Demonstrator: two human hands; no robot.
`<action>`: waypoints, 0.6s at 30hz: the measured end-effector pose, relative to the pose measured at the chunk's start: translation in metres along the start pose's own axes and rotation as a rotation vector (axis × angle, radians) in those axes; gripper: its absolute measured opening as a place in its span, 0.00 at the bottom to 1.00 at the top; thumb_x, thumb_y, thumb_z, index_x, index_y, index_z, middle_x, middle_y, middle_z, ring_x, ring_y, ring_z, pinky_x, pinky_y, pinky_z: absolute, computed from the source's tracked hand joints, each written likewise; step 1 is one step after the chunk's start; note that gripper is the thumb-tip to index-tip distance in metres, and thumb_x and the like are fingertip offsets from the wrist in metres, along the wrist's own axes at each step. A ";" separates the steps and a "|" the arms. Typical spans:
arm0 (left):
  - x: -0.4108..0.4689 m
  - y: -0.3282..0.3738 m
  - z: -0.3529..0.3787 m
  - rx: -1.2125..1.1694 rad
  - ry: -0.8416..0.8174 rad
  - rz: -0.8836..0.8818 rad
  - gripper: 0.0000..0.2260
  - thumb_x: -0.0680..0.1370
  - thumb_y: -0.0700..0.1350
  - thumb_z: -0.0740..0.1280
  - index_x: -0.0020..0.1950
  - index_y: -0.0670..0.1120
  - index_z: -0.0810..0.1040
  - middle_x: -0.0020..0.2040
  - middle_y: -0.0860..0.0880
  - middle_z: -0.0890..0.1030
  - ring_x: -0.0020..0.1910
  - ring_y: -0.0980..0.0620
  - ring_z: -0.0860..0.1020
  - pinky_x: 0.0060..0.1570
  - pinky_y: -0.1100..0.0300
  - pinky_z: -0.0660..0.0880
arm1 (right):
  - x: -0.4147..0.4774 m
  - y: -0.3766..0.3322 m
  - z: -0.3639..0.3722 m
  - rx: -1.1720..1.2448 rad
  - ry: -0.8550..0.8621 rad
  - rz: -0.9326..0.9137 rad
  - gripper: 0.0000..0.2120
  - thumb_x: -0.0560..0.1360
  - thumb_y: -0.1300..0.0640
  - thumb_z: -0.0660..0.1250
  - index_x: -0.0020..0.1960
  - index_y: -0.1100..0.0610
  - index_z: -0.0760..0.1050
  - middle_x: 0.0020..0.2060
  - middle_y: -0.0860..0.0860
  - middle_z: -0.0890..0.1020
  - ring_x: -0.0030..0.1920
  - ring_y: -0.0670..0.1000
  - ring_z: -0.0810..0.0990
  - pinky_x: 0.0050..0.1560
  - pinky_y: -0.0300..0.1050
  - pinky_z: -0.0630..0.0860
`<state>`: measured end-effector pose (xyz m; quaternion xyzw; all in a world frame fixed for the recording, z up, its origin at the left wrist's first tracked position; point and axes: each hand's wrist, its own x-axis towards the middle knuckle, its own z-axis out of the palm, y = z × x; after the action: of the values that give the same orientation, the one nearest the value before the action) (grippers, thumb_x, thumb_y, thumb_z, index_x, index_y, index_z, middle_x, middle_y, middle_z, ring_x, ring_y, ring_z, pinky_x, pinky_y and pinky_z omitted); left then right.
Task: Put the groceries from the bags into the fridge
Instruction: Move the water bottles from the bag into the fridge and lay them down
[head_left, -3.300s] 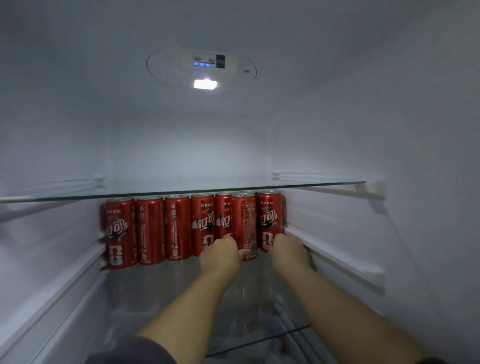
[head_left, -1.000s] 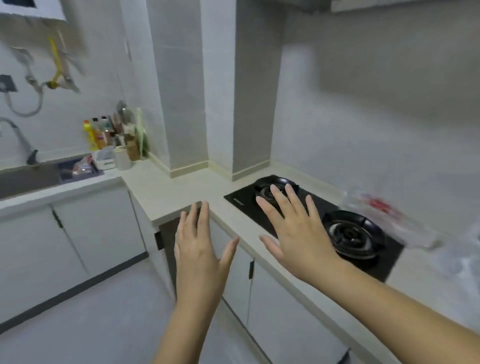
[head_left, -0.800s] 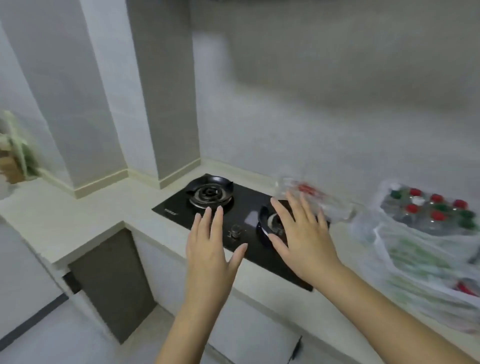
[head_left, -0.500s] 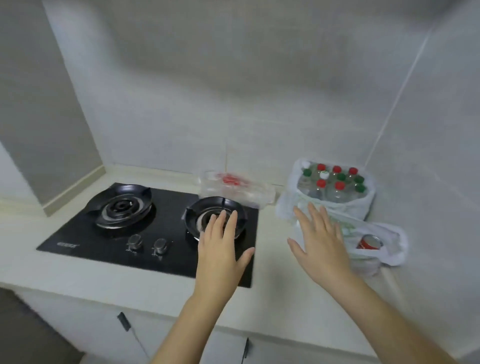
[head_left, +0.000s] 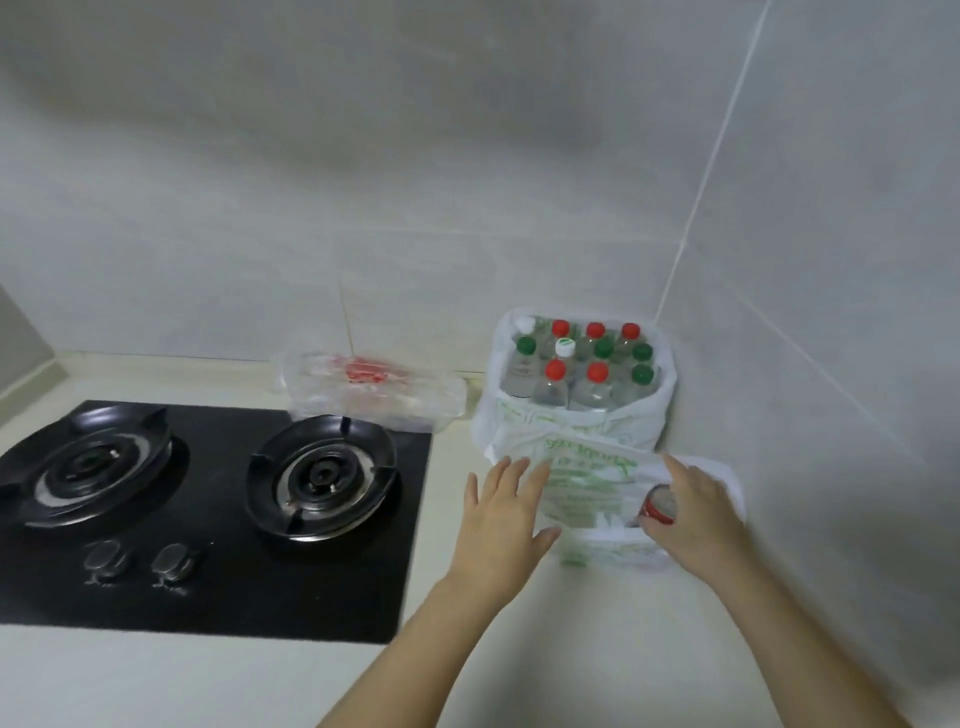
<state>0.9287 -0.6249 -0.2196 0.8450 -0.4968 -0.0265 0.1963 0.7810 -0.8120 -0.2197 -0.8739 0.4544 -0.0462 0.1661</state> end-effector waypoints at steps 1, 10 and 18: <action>0.014 0.006 0.009 -0.006 0.003 0.001 0.30 0.79 0.54 0.64 0.78 0.51 0.57 0.77 0.49 0.60 0.77 0.49 0.54 0.76 0.43 0.49 | 0.008 0.009 0.001 0.047 -0.024 0.011 0.45 0.69 0.46 0.74 0.78 0.54 0.54 0.75 0.56 0.63 0.75 0.57 0.59 0.73 0.52 0.60; 0.107 0.046 0.084 -0.102 -0.181 0.085 0.27 0.75 0.51 0.70 0.73 0.50 0.67 0.69 0.49 0.71 0.69 0.47 0.68 0.67 0.53 0.63 | 0.029 0.054 0.029 0.404 -0.091 0.130 0.51 0.61 0.64 0.75 0.78 0.60 0.53 0.74 0.55 0.63 0.72 0.52 0.64 0.64 0.38 0.65; 0.133 0.074 0.106 -0.418 -0.406 0.122 0.29 0.68 0.54 0.76 0.67 0.55 0.73 0.62 0.54 0.79 0.61 0.55 0.76 0.61 0.59 0.72 | 0.028 0.059 0.036 0.510 -0.060 0.110 0.47 0.64 0.65 0.73 0.77 0.62 0.55 0.71 0.51 0.64 0.72 0.48 0.62 0.69 0.36 0.58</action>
<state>0.9095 -0.8020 -0.2705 0.7323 -0.5596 -0.2846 0.2639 0.7596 -0.8569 -0.2754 -0.7787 0.4697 -0.1244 0.3968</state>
